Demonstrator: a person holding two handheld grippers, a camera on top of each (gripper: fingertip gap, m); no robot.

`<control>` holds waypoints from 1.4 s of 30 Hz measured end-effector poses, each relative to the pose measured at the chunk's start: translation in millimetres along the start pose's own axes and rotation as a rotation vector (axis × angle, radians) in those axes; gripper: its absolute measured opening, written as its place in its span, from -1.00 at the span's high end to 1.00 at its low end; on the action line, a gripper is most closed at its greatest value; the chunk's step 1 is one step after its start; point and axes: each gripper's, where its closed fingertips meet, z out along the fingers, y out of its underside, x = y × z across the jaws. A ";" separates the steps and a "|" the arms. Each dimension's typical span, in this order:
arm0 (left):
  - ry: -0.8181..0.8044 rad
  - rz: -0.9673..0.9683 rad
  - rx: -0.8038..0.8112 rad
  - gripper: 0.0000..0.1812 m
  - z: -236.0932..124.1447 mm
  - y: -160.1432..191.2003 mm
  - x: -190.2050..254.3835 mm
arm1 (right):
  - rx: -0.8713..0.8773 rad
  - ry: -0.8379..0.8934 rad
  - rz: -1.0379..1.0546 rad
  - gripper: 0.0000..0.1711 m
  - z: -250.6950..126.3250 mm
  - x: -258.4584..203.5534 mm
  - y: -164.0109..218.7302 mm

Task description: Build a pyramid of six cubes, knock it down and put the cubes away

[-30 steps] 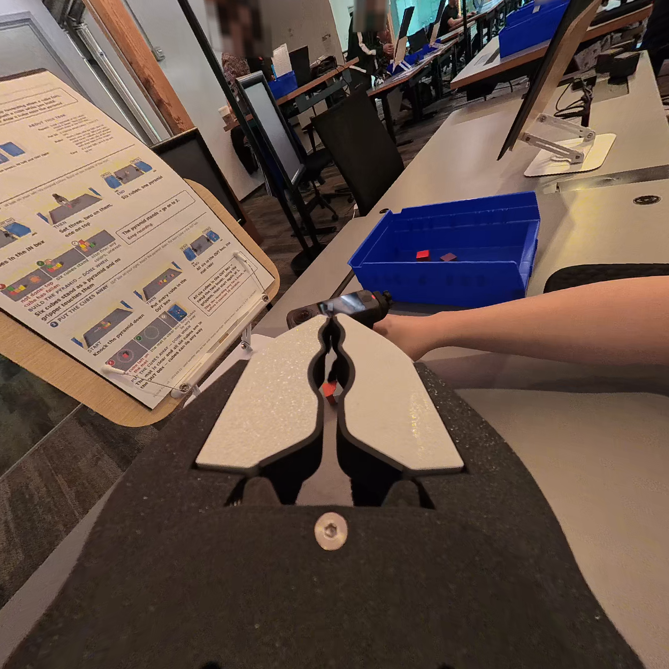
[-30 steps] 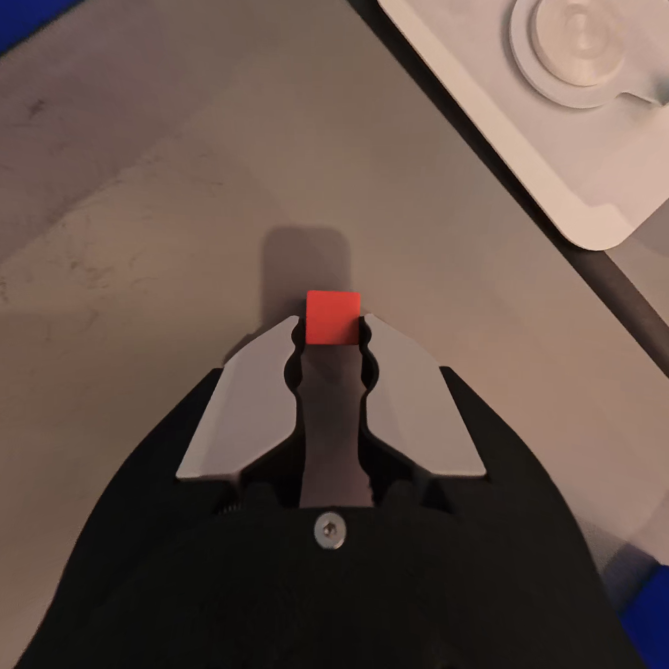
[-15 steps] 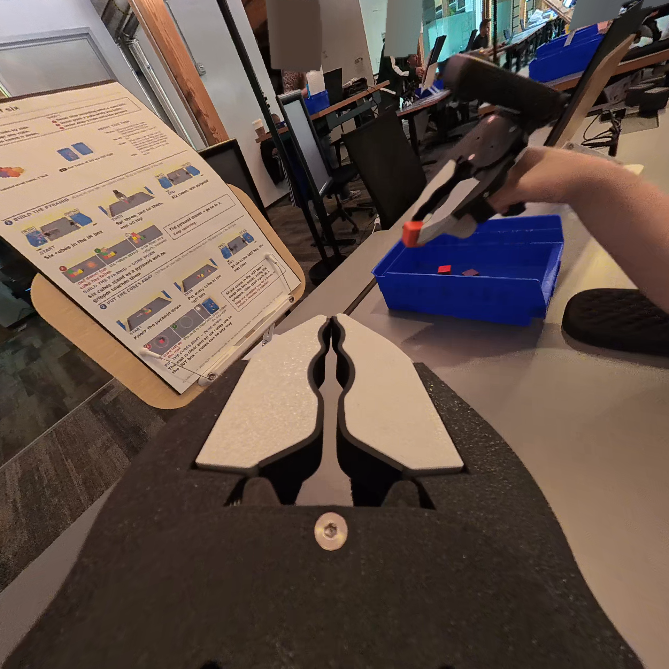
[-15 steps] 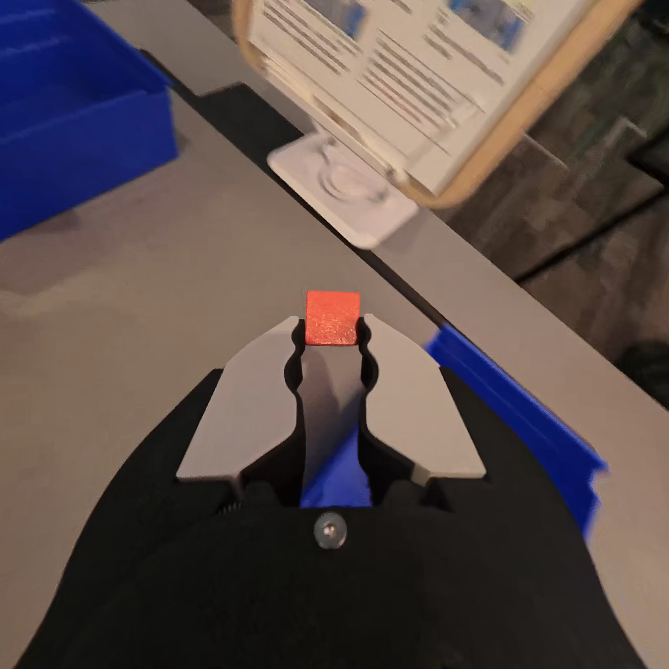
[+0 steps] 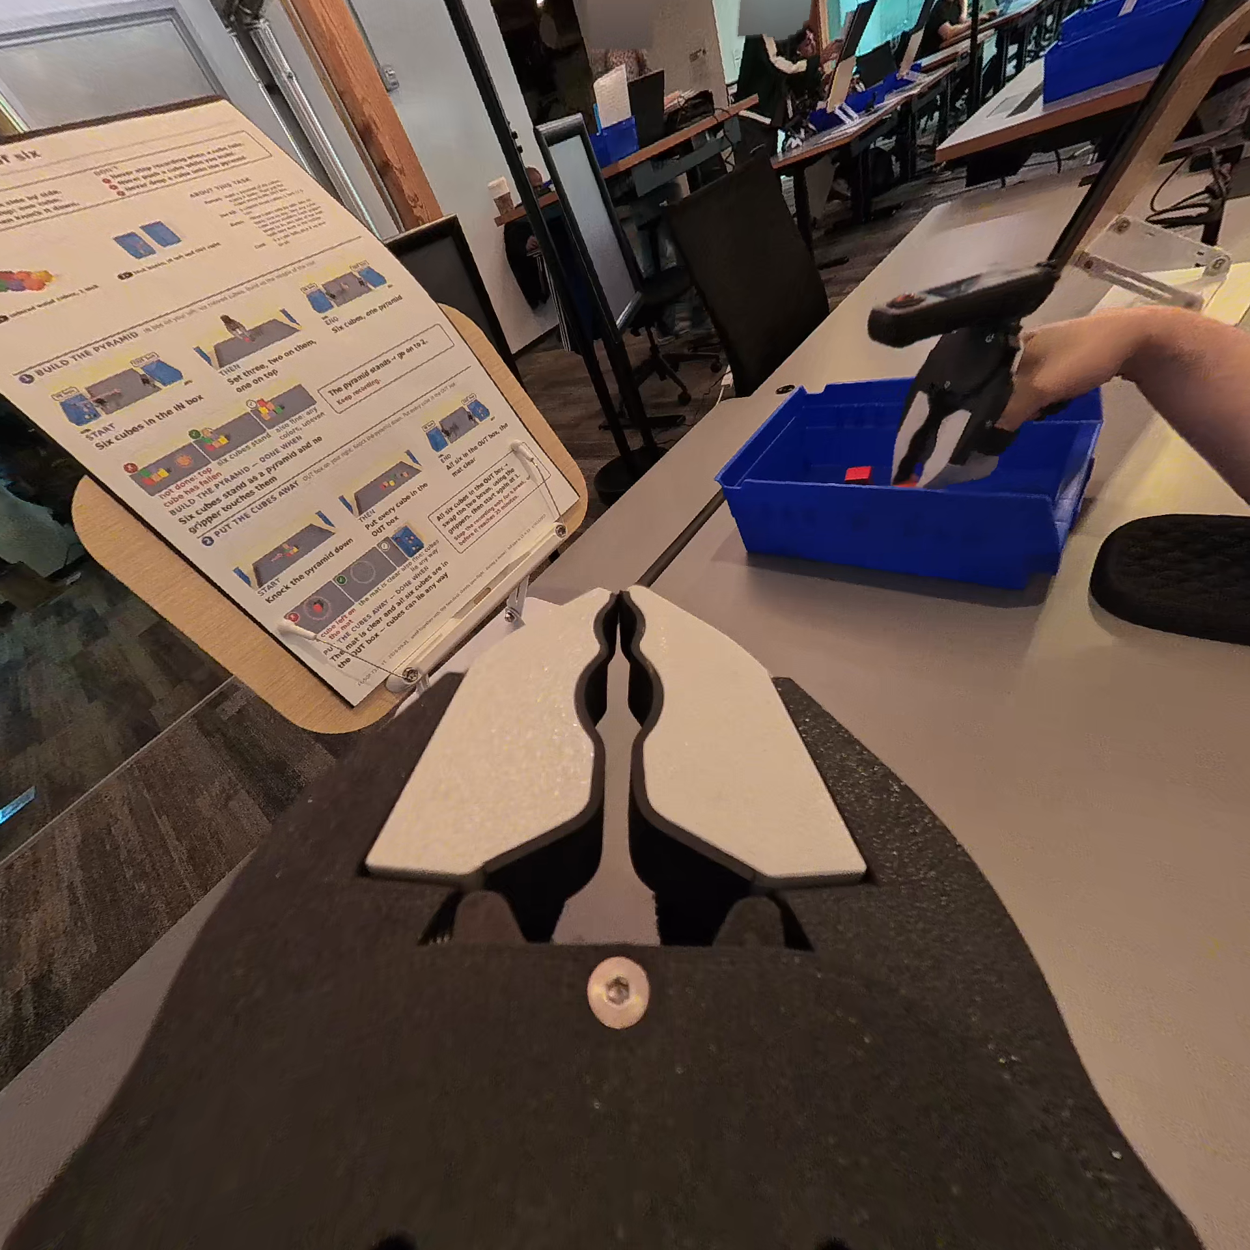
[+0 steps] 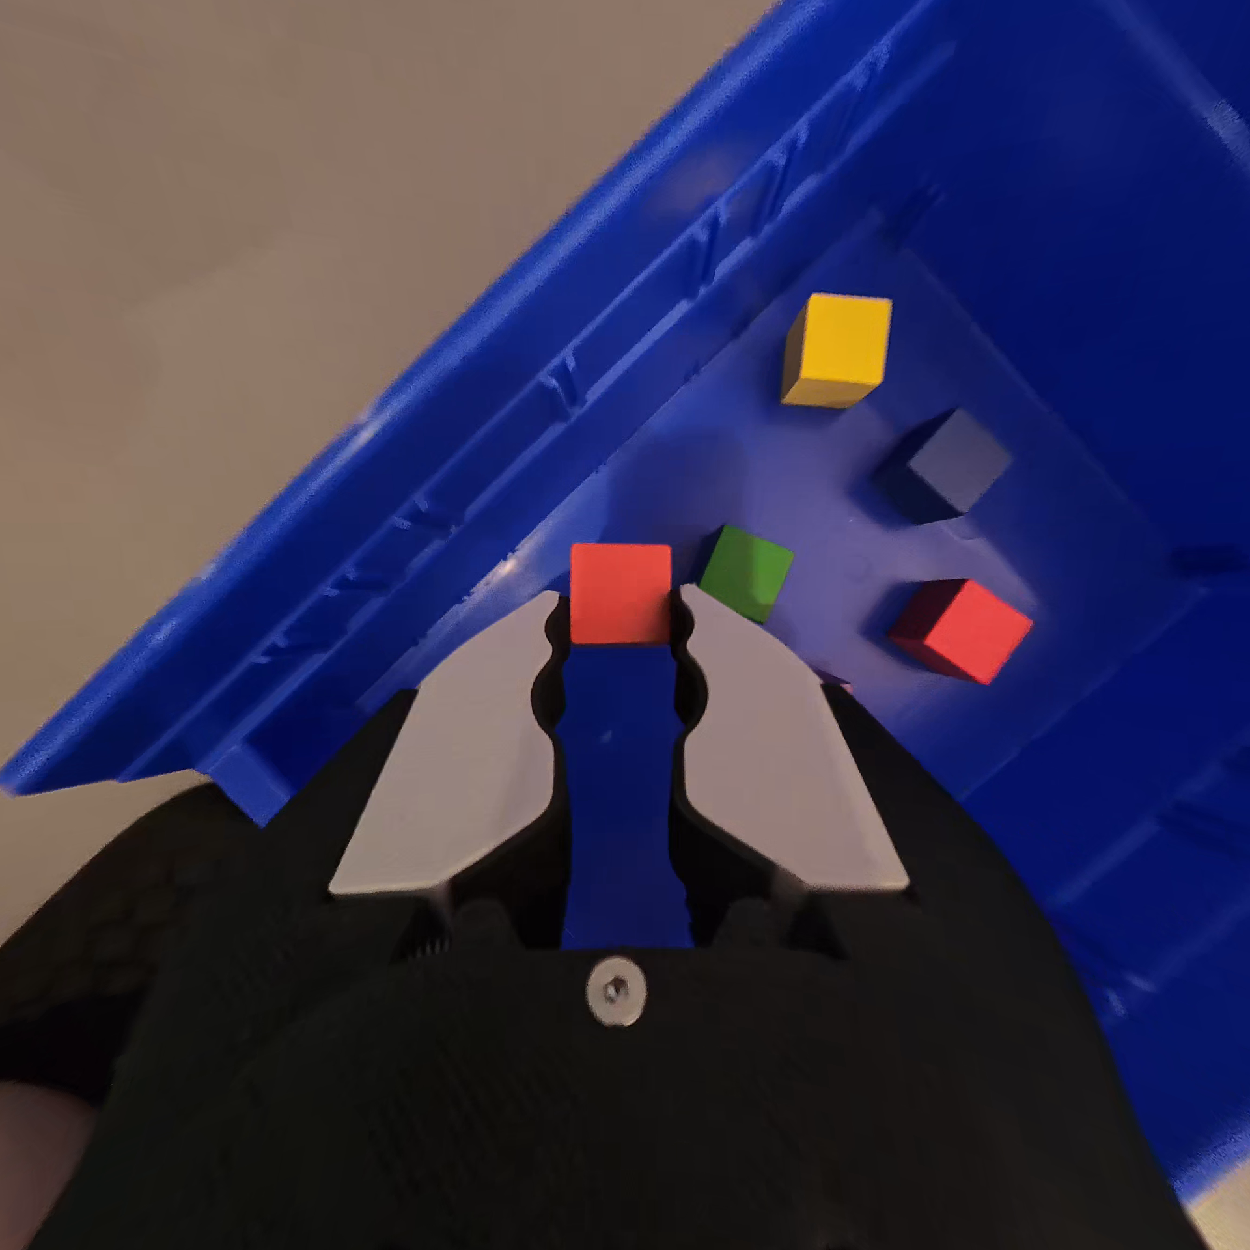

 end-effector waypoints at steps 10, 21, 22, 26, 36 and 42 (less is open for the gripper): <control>0.014 0.001 -0.007 1.00 3.7 0.8 3.1 | -0.087 -0.043 0.010 0.64 29.4 5.4 25.0; -0.002 -0.010 -0.044 1.00 -3.1 5.0 -3.5 | -0.085 0.046 0.026 0.39 -12.6 6.7 23.4; -0.033 -0.015 -0.072 0.98 -9.0 9.3 -11.0 | -0.044 0.093 0.039 0.40 -29.5 10.7 18.8; -0.360 -0.083 -0.382 0.73 -63.4 66.1 -80.5 | 0.243 0.422 0.193 0.42 -109.5 62.2 2.2; -0.792 -0.326 -0.892 0.39 -178.3 234.5 -181.1 | 0.236 0.512 0.612 0.37 -87.3 143.1 68.6; -0.620 -0.715 -0.871 0.29 -156.1 258.1 -152.0 | -0.032 0.399 0.684 0.51 -56.9 130.8 88.7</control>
